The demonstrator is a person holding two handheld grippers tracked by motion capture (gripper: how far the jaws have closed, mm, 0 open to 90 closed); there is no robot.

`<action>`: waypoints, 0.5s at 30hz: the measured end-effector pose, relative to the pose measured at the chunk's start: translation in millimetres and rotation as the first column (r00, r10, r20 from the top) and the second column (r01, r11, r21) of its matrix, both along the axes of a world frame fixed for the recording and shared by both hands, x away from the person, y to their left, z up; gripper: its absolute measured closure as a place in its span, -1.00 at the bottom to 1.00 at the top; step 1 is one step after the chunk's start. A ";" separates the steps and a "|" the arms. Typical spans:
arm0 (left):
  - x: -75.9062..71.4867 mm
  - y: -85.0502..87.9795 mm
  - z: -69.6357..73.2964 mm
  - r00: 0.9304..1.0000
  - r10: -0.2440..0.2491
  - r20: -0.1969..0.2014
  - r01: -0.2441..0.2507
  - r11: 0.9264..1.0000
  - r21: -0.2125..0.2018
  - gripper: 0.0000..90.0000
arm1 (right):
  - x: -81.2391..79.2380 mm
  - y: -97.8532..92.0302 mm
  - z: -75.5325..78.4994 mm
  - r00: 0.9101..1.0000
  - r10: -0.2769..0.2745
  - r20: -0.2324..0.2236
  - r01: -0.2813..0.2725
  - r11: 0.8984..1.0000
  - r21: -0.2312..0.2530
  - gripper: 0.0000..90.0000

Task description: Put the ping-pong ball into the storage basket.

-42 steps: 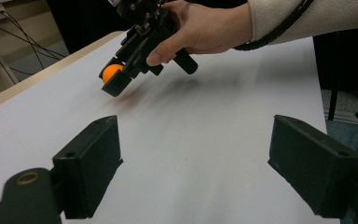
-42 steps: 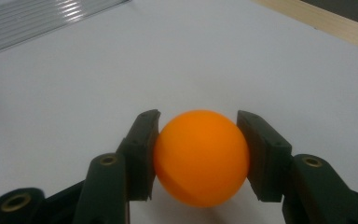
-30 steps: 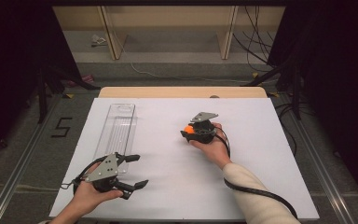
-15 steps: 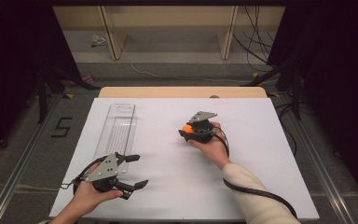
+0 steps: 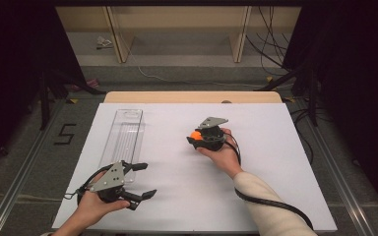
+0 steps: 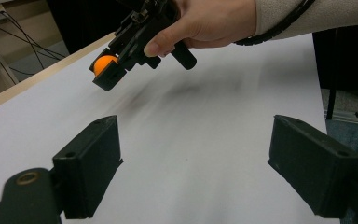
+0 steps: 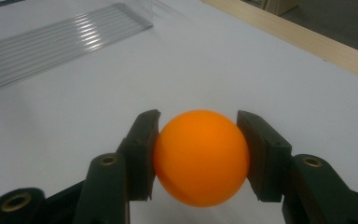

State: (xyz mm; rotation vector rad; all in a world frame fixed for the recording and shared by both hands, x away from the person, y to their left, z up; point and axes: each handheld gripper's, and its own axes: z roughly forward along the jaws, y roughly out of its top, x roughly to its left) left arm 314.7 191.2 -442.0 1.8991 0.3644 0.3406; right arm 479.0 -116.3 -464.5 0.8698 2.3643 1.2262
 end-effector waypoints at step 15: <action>-0.1 0.1 0.1 1.000 0.001 0.001 -0.001 1.000 0.000 -0.64 | -4.1 7.5 4.7 1.000 0.025 0.005 -0.025 1.000 0.009 0.14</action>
